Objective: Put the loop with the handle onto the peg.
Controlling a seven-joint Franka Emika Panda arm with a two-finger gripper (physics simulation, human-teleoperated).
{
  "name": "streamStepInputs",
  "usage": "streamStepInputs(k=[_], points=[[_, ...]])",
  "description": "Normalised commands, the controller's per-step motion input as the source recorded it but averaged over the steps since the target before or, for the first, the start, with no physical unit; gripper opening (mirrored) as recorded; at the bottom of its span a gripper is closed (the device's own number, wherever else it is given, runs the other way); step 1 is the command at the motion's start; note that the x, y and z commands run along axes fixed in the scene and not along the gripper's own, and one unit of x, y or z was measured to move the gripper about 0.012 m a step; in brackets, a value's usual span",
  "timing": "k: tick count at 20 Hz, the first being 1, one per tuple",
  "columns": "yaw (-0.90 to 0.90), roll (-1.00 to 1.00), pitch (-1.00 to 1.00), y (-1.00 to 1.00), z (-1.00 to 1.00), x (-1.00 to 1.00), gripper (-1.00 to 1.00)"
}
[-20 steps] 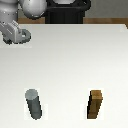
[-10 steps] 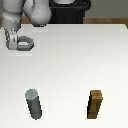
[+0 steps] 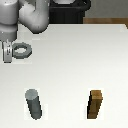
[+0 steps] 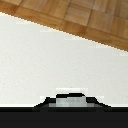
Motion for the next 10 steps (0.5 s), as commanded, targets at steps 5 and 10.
streamStepInputs(k=[5, 10], points=[[0.00, 0.00, 0.00, 0.00, 0.00, 1.00, -1.00], [0.00, 0.00, 0.00, 0.00, 0.20, 0.80, -1.00]])
